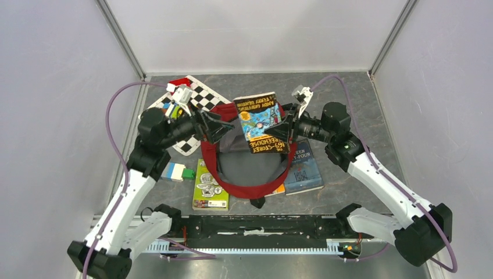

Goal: Pack the student bag
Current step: Pick up the book from the center of the board, then place the book in the student bag.

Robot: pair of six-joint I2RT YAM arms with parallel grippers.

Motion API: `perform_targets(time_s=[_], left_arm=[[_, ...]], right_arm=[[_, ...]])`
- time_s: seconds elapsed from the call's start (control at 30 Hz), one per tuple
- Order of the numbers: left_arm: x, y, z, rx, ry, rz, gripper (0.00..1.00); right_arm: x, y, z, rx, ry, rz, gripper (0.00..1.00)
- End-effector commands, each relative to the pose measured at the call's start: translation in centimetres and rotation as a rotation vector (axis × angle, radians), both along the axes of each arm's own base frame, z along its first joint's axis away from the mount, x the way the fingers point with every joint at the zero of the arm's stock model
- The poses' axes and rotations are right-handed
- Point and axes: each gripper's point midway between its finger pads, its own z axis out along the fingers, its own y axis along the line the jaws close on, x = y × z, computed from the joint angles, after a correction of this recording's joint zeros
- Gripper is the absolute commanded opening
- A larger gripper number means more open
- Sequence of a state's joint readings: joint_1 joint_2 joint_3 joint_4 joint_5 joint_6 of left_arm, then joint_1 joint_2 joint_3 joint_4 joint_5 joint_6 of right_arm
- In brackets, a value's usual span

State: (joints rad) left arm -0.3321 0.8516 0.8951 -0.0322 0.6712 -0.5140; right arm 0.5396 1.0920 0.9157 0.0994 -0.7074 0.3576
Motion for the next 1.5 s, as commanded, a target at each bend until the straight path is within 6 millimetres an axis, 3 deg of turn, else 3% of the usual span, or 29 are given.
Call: perform_targets(time_s=[0.0,0.1,0.3,0.5,0.63,0.7,0.77,0.8,0.93,1.23,1.33,1.47], left_arm=[[5.5,3.8,-8.5,0.371,0.170,0.251,1.00],[7.8,5.2,-12.6,0.495,0.306,0.317,1.00],[10.5,4.3,-17.7,0.577,0.449,0.268,1.00],[11.6,1.9,-20.9,0.566,0.627,0.159,1.00],[11.0,0.4,-21.5,0.502,0.669,0.084,0.99],[10.6,-0.1,-22.0,0.473,0.704,0.062,0.92],[10.3,-0.6,-22.5,0.460,0.749,0.036,0.74],[10.2,-0.8,-22.5,0.452,0.767,0.016,0.59],[9.9,-2.2,-20.1,0.372,0.737,-0.062,0.04],[9.8,-3.7,-10.0,0.190,0.426,-0.119,0.02],[9.6,-3.7,-7.8,0.151,0.344,-0.110,0.02],[9.7,-3.7,-5.7,0.103,0.260,-0.089,0.02]], right_arm=[[3.3,-2.9,-1.6,-0.021,0.080,-0.282,0.00],[3.1,-3.4,-3.6,-0.025,0.171,-0.332,0.00],[1.8,-4.3,-7.7,0.044,0.377,-0.465,0.00],[0.9,-4.9,-9.2,0.101,0.478,-0.518,0.00],[0.4,-4.9,-9.8,0.068,0.509,-0.522,0.00],[0.2,-5.2,-10.1,0.079,0.536,-0.539,0.00],[0.0,-5.7,-10.6,0.106,0.574,-0.572,0.00],[-0.1,-5.8,-10.7,0.123,0.589,-0.581,0.00],[-0.7,-5.7,-11.0,0.182,0.651,-0.576,0.00],[-1.7,-3.1,-10.2,0.220,0.693,-0.494,0.00],[-2.2,-1.5,-9.7,0.219,0.697,-0.451,0.00],[-3.4,1.1,-10.9,0.185,0.730,-0.405,0.00]])
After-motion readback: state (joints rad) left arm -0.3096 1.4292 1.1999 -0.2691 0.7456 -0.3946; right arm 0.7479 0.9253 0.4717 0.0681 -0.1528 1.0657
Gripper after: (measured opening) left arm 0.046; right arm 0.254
